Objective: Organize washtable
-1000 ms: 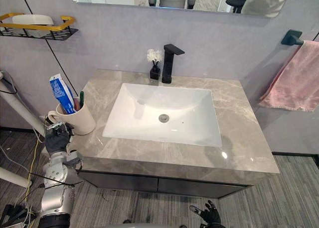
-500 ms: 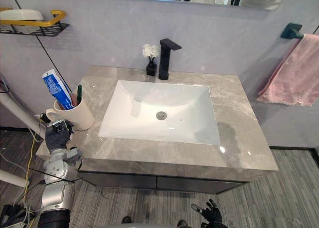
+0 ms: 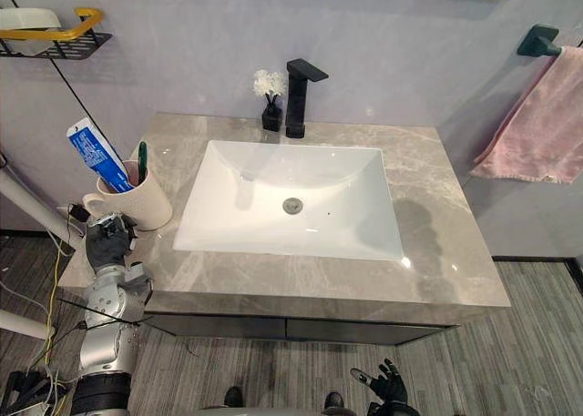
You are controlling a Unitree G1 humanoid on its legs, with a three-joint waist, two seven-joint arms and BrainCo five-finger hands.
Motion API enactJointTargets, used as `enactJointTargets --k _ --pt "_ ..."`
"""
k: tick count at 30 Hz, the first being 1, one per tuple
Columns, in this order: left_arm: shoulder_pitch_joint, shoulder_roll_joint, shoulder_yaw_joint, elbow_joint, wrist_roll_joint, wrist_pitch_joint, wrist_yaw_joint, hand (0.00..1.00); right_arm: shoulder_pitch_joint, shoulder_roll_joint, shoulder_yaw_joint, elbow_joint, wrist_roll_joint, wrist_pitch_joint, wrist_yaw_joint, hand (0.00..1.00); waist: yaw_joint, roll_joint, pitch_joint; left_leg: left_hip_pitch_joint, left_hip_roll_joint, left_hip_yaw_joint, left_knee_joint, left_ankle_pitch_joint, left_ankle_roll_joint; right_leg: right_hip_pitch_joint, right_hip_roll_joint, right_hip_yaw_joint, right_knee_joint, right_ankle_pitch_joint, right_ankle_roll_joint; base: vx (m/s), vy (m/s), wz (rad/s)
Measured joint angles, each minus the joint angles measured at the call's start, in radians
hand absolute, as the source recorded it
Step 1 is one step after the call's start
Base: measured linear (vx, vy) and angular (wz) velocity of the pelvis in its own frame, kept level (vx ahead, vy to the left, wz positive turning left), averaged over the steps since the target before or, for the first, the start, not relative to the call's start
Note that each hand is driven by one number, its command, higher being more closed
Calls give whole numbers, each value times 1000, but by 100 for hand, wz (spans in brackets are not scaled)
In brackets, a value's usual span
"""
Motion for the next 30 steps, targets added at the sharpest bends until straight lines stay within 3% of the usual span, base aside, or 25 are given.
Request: enactJointTargets --k 13,30 --pt "-97 54 31 49 -2 3 23 100 -3 -12 -13 -40 0 0 0 0 -23 -1 26 -30 0 9 1 0 0 -36 1 12 0 5 0 -8 -3 -2" --pt "-166 101 95 89 -9 3 47 100 2 -20 -32 -74 0 0 -1 0 -26 1 51 -35 0 35 2 0 0 -58 2 40 0 17 -2 -20 -8 -4"
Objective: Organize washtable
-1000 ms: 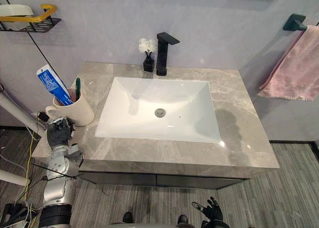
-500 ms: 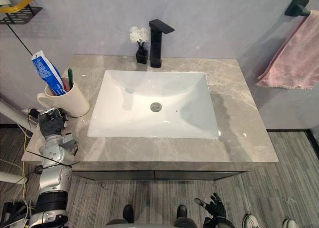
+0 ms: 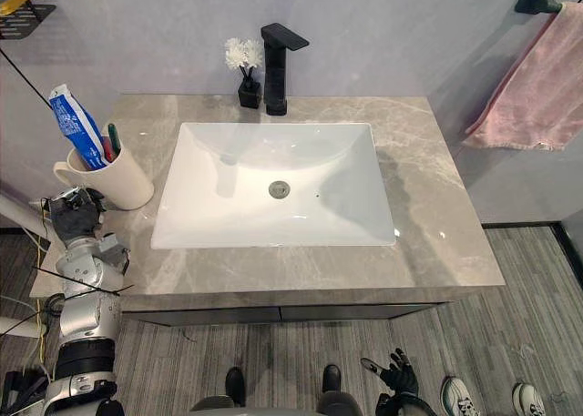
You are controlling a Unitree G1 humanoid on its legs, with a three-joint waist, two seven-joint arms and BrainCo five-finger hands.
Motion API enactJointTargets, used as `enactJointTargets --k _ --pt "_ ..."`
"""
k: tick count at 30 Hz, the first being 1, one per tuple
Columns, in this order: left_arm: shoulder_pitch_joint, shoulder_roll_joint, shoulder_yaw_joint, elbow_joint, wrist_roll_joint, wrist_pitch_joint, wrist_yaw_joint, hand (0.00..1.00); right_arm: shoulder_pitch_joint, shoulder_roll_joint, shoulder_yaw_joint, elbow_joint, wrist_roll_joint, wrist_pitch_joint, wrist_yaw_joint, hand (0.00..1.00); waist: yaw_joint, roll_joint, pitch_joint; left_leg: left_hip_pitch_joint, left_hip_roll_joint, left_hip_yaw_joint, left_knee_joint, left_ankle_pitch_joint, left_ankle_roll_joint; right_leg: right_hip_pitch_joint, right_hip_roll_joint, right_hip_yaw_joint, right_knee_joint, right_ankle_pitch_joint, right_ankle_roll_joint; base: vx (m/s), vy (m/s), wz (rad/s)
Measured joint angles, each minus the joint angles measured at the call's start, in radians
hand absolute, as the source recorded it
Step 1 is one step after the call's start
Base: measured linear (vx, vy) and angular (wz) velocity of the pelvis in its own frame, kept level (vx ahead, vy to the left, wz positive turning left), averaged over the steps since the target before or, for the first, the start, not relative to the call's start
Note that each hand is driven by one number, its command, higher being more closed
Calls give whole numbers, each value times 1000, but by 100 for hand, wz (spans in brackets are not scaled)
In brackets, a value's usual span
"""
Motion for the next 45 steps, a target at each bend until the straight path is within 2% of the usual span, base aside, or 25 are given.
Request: enactJointTargets --k 6,12,15,17,22,28,32,40,45 --pt "-8 40 6 18 0 0 1 100 -1 -3 0 -2 0 0 0 0 -6 1 1 -2 0 1 0 0 0 -4 0 1 2 0 0 0 0 0" --pt "-7 40 6 20 0 0 1 100 -1 -14 0 -2 0 0 0 0 -6 2 1 -2 0 1 0 0 0 -5 0 2 3 0 0 0 0 0" --pt "4 24 4 15 0 0 0 100 0 -15 0 -2 0 -1 0 0 -4 3 2 1 0 -1 0 0 0 -1 0 1 3 0 0 0 0 0" --pt "42 -20 -2 -28 1 0 -3 100 2 -14 0 -2 0 -1 1 0 -5 5 3 6 -1 -3 0 0 0 7 0 -3 1 0 0 0 0 3" --pt "104 -68 -52 -91 1 -2 -11 100 8 -14 3 -2 0 -1 3 0 2 12 7 15 -1 -6 0 0 0 17 0 -5 2 -1 0 0 0 0" --pt "153 -95 -117 -140 0 -5 -62 100 8 -14 7 -3 0 -1 16 0 1 12 7 23 -1 -27 0 1 1 31 -1 -19 4 -2 -1 -40 -17 7" --pt "157 -95 -148 -145 -10 -5 -94 100 10 -15 23 -3 0 -1 21 0 0 13 7 24 -1 -32 0 3 2 41 -1 -30 2 -3 -1 -29 -16 7" --pt "155 -91 -156 -145 -25 -5 -98 100 10 -15 23 -3 0 -1 22 0 -1 13 6 26 -1 -33 0 4 2 43 -1 -32 1 -3 -1 0 0 0" --pt "132 -44 -153 -139 -25 -3 -98 100 11 -17 22 -3 0 -1 22 0 -9 13 6 25 -1 -33 0 4 2 43 -1 -32 1 -3 -1 -25 -12 0"
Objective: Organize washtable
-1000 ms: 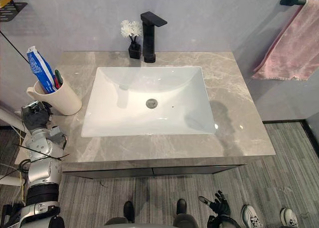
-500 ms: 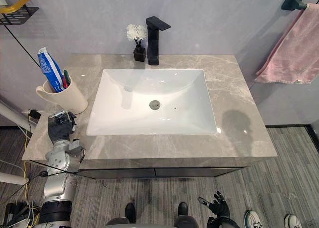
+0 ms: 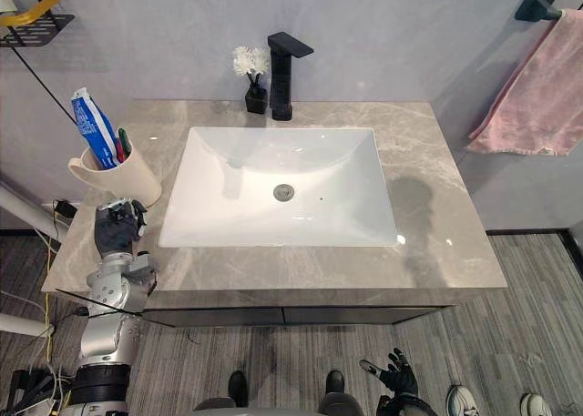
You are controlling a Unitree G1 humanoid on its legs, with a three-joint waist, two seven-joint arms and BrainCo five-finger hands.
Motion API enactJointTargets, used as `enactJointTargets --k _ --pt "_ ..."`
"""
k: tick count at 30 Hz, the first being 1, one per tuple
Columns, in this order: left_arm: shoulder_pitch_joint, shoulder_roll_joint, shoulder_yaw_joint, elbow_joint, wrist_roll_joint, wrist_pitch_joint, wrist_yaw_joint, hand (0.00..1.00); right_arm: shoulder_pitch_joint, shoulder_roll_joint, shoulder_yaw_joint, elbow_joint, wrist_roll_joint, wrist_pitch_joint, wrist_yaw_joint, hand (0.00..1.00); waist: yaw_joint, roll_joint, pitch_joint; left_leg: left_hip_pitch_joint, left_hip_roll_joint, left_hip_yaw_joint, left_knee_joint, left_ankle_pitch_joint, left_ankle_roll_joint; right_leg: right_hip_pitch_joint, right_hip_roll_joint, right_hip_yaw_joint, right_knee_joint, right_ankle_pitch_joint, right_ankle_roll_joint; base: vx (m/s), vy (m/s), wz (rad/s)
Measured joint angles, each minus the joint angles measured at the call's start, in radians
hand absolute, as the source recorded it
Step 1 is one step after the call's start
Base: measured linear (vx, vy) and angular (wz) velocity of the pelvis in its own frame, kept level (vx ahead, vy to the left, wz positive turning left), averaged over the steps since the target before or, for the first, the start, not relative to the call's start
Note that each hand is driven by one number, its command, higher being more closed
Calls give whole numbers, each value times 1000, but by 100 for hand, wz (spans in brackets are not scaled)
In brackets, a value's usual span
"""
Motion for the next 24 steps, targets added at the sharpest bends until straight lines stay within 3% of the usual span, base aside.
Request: enactJointTargets --k 13,24 --pt "-105 72 4 76 -23 3 -17 100 -1 -2 -2 -14 0 0 0 0 -14 0 0 -23 0 2 0 0 0 -25 0 4 2 1 0 -14 -7 0" --pt "-161 78 1 115 -42 3 -16 100 -2 -3 -4 -32 0 0 0 0 -17 0 1 -45 0 22 0 0 0 -68 0 28 16 1 0 -14 -8 -5"
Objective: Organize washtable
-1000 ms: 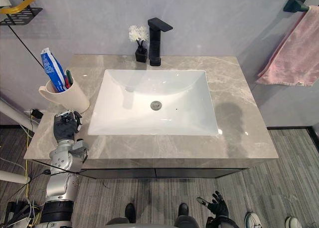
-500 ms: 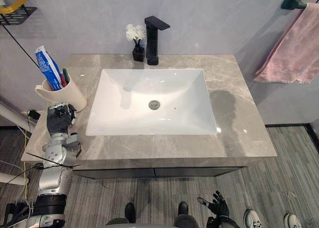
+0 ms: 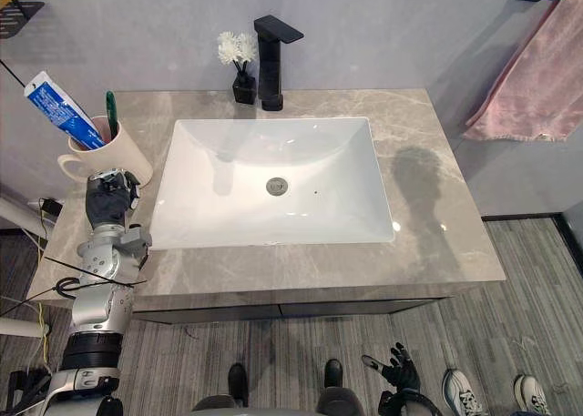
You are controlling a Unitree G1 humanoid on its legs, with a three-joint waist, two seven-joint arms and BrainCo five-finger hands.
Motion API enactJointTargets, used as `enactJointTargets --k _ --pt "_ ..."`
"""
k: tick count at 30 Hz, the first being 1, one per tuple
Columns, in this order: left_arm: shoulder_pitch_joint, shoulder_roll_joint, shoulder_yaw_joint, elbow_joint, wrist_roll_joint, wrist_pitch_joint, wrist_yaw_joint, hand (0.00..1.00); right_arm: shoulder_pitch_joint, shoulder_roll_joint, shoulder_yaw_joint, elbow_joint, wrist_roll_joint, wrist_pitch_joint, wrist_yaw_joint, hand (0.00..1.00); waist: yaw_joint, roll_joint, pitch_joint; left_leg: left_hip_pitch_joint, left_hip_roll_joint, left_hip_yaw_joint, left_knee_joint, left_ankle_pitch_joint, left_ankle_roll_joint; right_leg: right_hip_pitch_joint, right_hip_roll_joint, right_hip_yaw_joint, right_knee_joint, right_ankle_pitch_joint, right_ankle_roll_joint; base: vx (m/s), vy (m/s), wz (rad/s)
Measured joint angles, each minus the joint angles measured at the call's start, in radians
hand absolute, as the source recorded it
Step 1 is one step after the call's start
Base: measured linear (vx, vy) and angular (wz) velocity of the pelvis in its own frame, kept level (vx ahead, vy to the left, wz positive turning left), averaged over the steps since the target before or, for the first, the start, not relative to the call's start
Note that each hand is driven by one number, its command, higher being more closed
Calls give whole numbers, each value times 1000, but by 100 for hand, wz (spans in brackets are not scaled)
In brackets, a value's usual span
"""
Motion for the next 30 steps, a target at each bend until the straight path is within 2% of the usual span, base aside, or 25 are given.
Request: enactJointTargets --k 8,17,30 --pt "-31 1 0 15 0 0 3 100 -3 0 -6 -7 0 0 -1 0 -4 2 27 -6 0 2 0 0 0 -8 0 1 1 0 0 -4 -2 -1" --pt "-57 10 0 51 1 -1 -1 100 -3 -1 -6 -45 0 -1 -1 0 -7 2 28 -14 0 4 1 0 0 -18 0 1 6 0 0 0 0 0" --pt "-63 74 1 109 11 0 -4 100 -2 -18 -6 -46 -1 -3 -1 0 -18 7 37 -16 1 8 16 0 0 -24 -2 1 24 -3 -1 -27 -7 0"
